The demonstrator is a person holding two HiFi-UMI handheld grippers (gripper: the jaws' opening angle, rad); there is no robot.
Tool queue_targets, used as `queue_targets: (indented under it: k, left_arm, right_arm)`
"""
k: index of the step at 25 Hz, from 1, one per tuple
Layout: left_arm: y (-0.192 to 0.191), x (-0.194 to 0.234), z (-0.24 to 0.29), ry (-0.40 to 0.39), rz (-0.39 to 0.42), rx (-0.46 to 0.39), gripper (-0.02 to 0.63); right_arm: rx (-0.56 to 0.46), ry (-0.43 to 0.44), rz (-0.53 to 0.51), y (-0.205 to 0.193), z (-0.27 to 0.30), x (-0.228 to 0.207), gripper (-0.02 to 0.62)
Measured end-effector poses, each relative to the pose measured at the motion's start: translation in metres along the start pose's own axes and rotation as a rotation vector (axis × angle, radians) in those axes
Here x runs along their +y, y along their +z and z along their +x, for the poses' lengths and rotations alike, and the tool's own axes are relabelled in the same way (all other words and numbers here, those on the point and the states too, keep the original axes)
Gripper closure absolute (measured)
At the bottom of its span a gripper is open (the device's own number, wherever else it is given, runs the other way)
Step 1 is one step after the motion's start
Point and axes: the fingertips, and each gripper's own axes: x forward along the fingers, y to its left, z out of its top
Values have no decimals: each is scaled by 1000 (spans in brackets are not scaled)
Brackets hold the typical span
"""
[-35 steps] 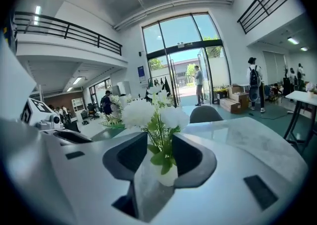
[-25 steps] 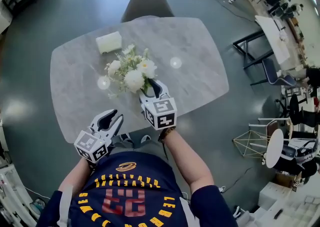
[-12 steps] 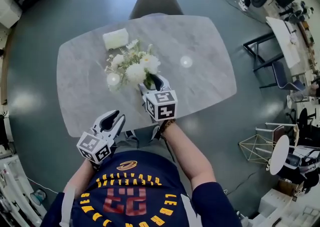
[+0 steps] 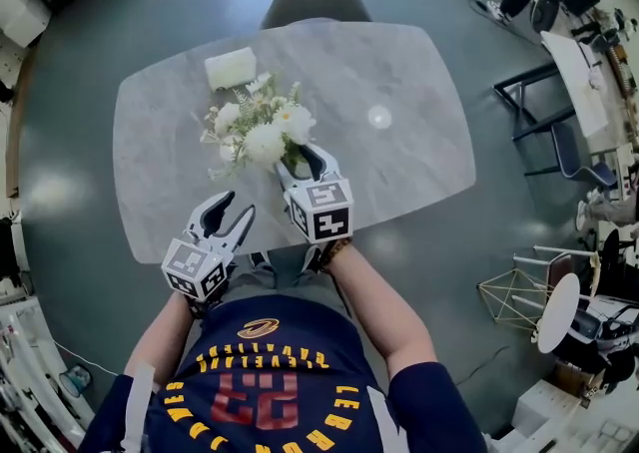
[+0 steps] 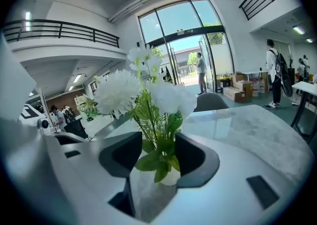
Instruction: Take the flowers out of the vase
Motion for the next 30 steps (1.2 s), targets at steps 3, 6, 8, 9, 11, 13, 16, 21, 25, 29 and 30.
queue_targets:
  k: [3, 6, 8, 9, 11, 13, 16, 21, 25, 29, 30]
  left_arm:
    - [-8, 5, 32, -2, 66, 36, 344]
    - [-15, 18, 60, 17, 97, 65, 295]
    - [-18, 25, 76, 27, 110, 81, 271]
    - [-20, 27, 84, 29, 113, 89, 270]
    - [-24, 31, 95, 32, 109, 99, 270]
    - [-25, 33, 100, 34, 95, 99, 270]
    - [-23, 32, 102, 33, 84, 90, 270]
    - [-21, 33, 101, 47, 83, 83, 270]
    - [-21, 29, 102, 56, 81, 79, 270]
    - [-17, 30, 115, 64, 69, 75, 270]
    - [-17, 31, 115, 67, 67, 75, 270]
  right_arm:
    - [-16, 5, -23, 4, -11, 0, 388]
    - [-45, -7, -24, 11, -23, -5, 388]
    - [-50, -7, -4, 12, -28, -11, 370]
    - [-46, -2, 12, 12, -28, -15, 354]
    - [-28, 14, 47, 8, -24, -22, 336]
    - [-12, 35, 80, 6, -19, -27, 306]
    - [3, 85, 106, 7, -10, -26, 273]
    - [59, 120, 67, 2, 12, -21, 273]
    - [128, 142, 19, -13, 20, -22, 275]
    - [137, 130, -5, -13, 24, -42, 338]
    - [135, 129, -10, -12, 23, -44, 347]
